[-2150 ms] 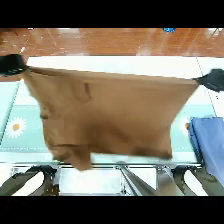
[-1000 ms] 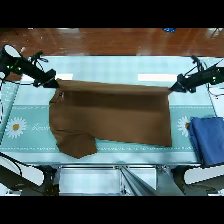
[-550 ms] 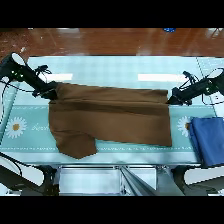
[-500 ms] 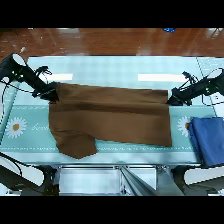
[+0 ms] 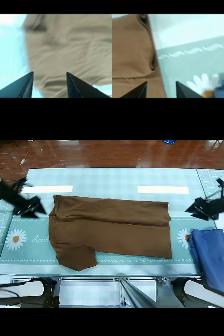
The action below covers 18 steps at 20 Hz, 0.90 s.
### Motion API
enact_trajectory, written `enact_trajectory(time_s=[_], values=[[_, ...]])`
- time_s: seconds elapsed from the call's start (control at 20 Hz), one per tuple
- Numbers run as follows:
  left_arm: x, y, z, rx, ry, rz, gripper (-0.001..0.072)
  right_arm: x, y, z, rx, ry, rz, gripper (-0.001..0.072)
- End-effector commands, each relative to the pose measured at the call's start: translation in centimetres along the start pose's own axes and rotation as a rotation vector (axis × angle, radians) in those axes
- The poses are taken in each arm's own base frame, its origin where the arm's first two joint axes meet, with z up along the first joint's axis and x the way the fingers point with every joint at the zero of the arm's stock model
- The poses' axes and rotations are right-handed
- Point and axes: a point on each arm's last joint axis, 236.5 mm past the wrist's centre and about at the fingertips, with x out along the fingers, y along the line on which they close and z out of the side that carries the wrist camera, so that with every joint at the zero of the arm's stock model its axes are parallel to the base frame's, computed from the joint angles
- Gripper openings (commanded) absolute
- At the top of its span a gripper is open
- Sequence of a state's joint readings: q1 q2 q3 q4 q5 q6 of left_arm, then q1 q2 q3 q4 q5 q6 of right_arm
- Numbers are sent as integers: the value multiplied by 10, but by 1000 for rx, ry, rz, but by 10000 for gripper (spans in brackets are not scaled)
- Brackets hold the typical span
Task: Fold the shirts.
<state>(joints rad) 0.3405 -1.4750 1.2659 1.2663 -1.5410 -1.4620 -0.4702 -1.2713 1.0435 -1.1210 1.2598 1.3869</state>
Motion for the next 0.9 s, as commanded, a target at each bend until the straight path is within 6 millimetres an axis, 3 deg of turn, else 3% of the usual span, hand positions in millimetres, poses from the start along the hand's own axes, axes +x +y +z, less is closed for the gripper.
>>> enact_trajectory(time_s=[0.0,0.05,0.15,0.25,0.35,0.6,0.75,0.85], values=[[17,46,-63,-213,-59,-73,508,-2,-5,-38,91,-164,38,418],[27,45,-79,-284,-73,-174,508,6,9,-56,87,-172,104,418],[33,39,-92,-398,-110,-335,508,17,37,-88,96,-183,248,418],[41,43,-105,-425,-87,-333,508,21,54,-110,98,-187,334,418],[51,33,-110,-390,-55,-321,508,21,59,-123,86,-179,353,418],[91,5,-120,-301,24,-262,508,12,71,-119,99,-208,402,418],[106,0,-124,-286,73,-254,508,9,74,-117,116,-216,419,418],[114,-13,-119,-272,80,-285,508,1,77,-106,137,-249,437,418]])
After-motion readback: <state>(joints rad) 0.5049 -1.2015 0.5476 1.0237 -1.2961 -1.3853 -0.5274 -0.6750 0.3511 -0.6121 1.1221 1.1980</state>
